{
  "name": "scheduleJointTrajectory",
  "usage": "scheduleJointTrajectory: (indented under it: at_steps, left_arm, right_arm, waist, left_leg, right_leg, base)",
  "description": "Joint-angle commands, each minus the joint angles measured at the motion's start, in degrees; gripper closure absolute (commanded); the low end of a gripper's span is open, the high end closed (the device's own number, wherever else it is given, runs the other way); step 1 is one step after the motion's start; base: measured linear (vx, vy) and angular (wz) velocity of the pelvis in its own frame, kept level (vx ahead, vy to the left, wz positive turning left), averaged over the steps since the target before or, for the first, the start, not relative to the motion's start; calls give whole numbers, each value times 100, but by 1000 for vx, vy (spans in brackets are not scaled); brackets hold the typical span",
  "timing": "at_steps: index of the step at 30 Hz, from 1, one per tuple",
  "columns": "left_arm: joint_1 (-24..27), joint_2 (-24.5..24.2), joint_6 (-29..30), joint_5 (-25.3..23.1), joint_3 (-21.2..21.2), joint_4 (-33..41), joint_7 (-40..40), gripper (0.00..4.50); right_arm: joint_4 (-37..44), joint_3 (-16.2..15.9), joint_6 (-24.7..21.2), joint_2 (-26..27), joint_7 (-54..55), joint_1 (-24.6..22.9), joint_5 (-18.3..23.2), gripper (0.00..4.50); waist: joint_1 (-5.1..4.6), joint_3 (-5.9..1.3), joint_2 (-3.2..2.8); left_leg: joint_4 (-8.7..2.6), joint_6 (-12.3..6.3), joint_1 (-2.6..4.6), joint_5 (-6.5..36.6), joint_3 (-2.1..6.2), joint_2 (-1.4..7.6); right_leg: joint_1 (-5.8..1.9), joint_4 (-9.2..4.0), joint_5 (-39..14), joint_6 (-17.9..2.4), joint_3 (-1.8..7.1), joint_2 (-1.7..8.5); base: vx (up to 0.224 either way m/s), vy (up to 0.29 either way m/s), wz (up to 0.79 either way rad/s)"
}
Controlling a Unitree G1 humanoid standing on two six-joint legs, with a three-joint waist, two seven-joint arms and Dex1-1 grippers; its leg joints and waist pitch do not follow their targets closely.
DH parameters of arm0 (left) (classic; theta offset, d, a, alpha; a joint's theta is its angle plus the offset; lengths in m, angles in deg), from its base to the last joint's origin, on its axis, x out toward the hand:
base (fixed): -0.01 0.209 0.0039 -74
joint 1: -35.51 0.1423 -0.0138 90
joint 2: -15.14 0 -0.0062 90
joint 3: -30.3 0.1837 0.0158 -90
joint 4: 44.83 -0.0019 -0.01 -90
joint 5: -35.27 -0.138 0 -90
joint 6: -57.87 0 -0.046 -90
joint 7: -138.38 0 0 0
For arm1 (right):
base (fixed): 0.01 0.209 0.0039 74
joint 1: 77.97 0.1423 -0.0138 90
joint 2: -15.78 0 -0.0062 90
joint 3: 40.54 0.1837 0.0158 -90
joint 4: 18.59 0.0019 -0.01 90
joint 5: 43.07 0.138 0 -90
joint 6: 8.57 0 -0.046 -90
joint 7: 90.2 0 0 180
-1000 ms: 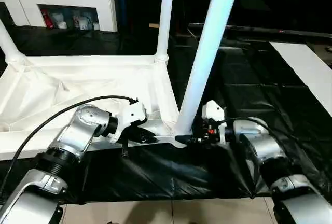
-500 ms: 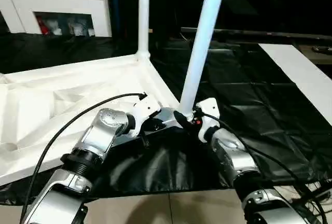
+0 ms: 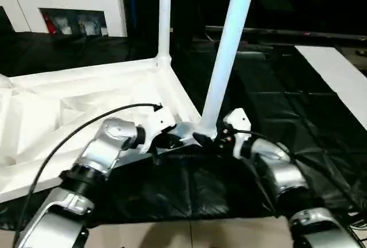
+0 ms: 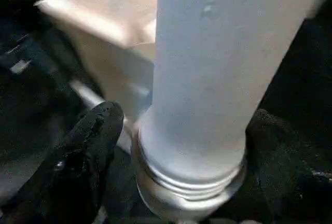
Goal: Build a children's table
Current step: Rotate leg to tighten
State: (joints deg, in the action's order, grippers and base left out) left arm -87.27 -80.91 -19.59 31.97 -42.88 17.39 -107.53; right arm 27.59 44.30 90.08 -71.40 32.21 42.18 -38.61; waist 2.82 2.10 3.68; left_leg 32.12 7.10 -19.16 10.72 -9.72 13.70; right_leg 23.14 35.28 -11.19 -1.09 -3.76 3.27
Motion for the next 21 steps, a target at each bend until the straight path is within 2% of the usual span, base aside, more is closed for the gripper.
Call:
scheduleJointTrajectory:
  at_steps: [1, 3, 4, 7, 10, 14, 21]
  left_arm:
    - [113, -45, -150, 84, 210, -106, -473, 450]
    - [125, -195, -292, 114, 254, -77, -775, 450]
    - [132, -251, -323, 135, 273, -54, -895, 450]
    - [138, -353, -433, 153, 312, -30, -1087, 450]
    - [112, -477, -464, 114, 378, -55, -1222, 450]
    - [85, -578, -557, 114, 403, -125, -1360, 450]
    - [31, -629, -622, 135, 387, -225, -1451, 450]
  right_arm:
    - [54, -67, 62, -44, -440, 134, 130, 62]
    - [7, -136, 12, -169, -789, 219, 184, 62]
    - [-41, -155, 17, -198, -887, 263, 199, 89]
    - [-146, -168, 52, -221, -1008, 353, 209, 96]
    - [-244, -234, 16, -226, -1208, 447, 183, 135]
    - [-357, -309, 36, -217, -1482, 509, 127, 166]
    - [-433, -443, 69, -188, -1687, 492, 125, 220]
  waist:
    - [-2, -315, -24]
    - [0, -311, -31]
    - [9, -312, -41]
    - [23, -300, -32]
    - [44, -285, -23]
    - [56, -280, -22]
    - [72, -291, -17]
  left_leg:
    - [-254, -528, -89, 664, -86, -47]
    - [-265, -527, -60, 709, -85, -27]
    - [-267, -514, -48, 702, -84, -23]
    - [-275, -455, -32, 798, -96, -12]
    - [-285, -330, -31, 966, -94, -9]
    - [-288, -280, -32, 984, -90, -7]
    - [-278, -279, -41, 843, -95, -7]
  right_leg:
    - [-339, -339, -196, -1390, 273, 347]
    - [-332, -339, -216, -1458, 264, 353]
    - [-329, -336, -213, -1475, 263, 355]
    - [-316, -334, -255, -1525, 266, 355]
    - [-321, -356, -582, -1431, 269, 367]
    - [-316, -371, -767, -1349, 271, 376]
    - [-325, -330, -492, -1397, 265, 363]
  base:
    - [0, 0, 0]
    - [0, 0, 0]
    - [0, 0, 0]
    - [0, 0, 0]
    - [0, 0, 0]
    - [0, 0, 0]
    - [0, 0, 0]
